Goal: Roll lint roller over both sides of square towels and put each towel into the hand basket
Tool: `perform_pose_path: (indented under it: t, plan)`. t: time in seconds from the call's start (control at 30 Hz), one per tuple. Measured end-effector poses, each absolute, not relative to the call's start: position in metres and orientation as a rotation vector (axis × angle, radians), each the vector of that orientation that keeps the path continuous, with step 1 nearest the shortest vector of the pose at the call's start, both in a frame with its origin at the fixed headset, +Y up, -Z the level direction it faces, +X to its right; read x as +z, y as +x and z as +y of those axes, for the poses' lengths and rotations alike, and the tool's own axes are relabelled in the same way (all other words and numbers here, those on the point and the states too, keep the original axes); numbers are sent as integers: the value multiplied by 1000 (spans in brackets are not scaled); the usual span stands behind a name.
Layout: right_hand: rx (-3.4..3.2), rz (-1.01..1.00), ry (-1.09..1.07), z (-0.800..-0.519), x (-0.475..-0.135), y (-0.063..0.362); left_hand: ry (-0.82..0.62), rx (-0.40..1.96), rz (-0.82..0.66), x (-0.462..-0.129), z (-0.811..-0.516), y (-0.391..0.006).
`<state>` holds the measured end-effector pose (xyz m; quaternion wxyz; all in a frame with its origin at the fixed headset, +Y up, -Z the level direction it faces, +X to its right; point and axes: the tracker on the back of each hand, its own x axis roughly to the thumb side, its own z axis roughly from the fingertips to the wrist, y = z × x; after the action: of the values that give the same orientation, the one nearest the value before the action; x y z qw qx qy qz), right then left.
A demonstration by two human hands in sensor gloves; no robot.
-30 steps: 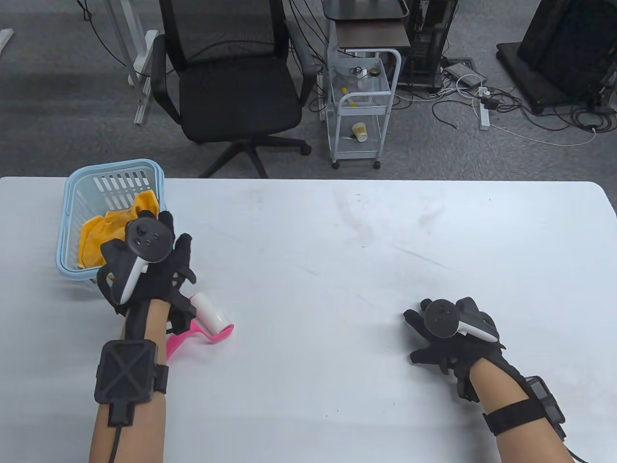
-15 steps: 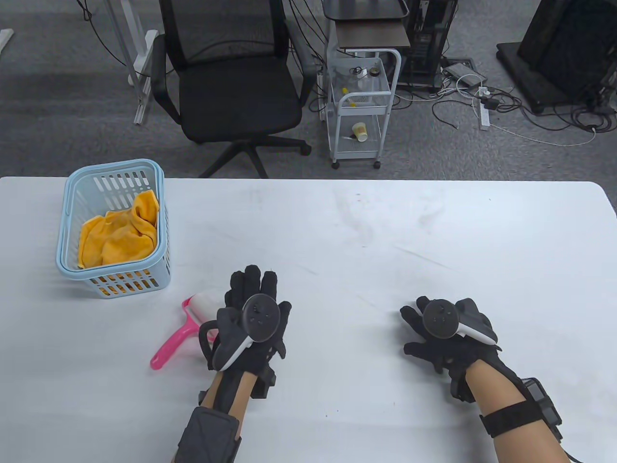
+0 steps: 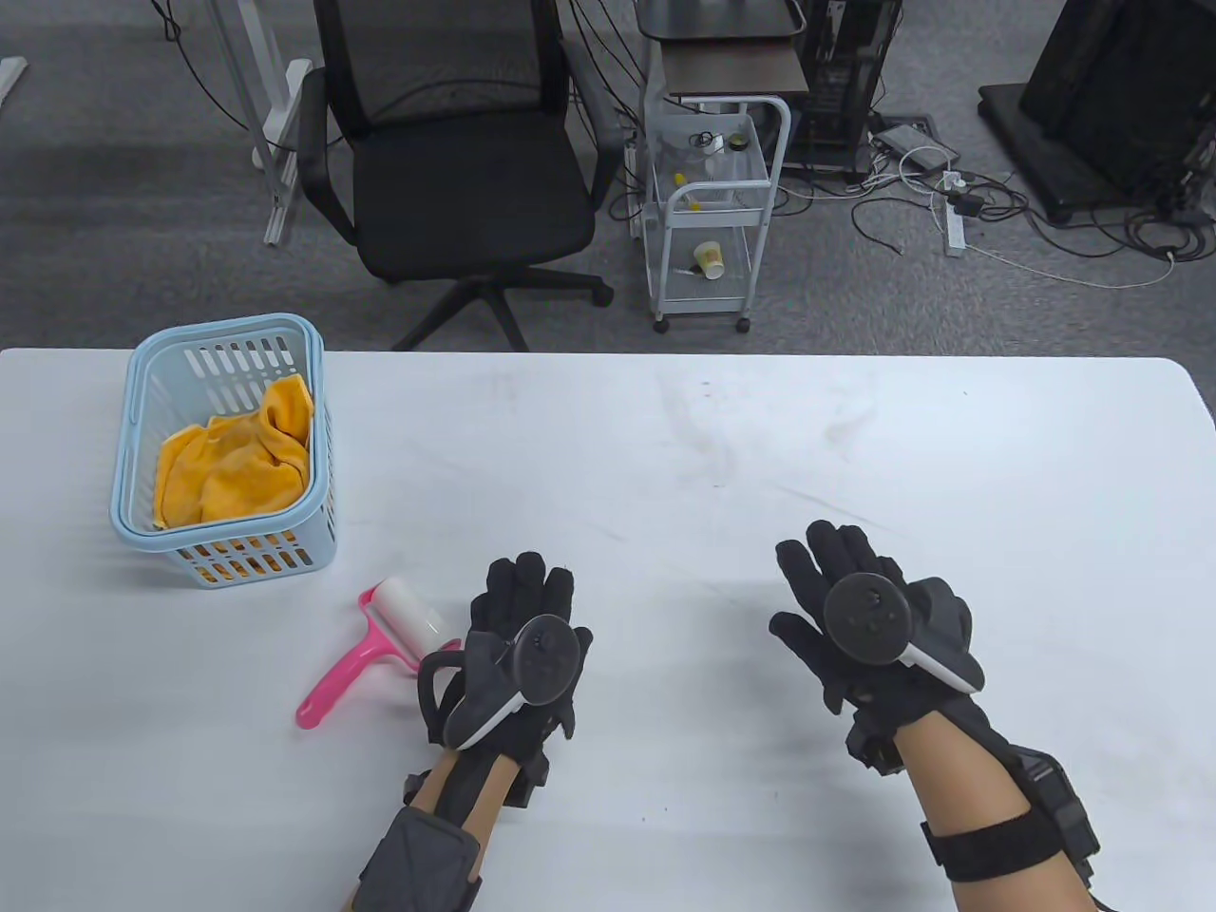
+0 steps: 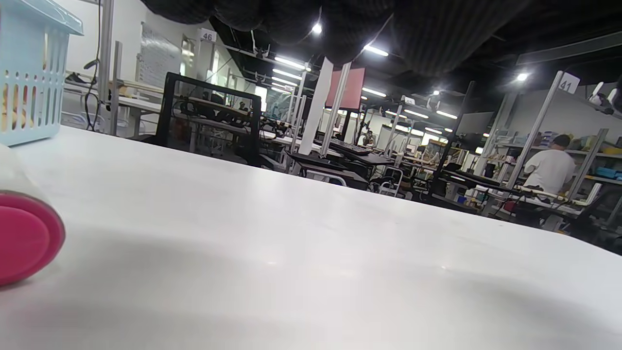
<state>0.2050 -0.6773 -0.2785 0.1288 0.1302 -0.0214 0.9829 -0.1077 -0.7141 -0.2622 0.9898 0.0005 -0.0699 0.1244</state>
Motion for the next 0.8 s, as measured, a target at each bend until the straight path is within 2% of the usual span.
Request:
perform_pose_path:
  t: [0.17, 0.33, 0.8]
  plan:
    - [2879, -323, 267, -713, -262, 195, 48, 226, -172, -258, -714, -102]
    - [2964, -346, 240, -728, -263, 187, 93, 169, -187, -254, -716, -97]
    - [2994, -300, 251, -736, -262, 185, 87, 127, -192, -254, -719, -93]
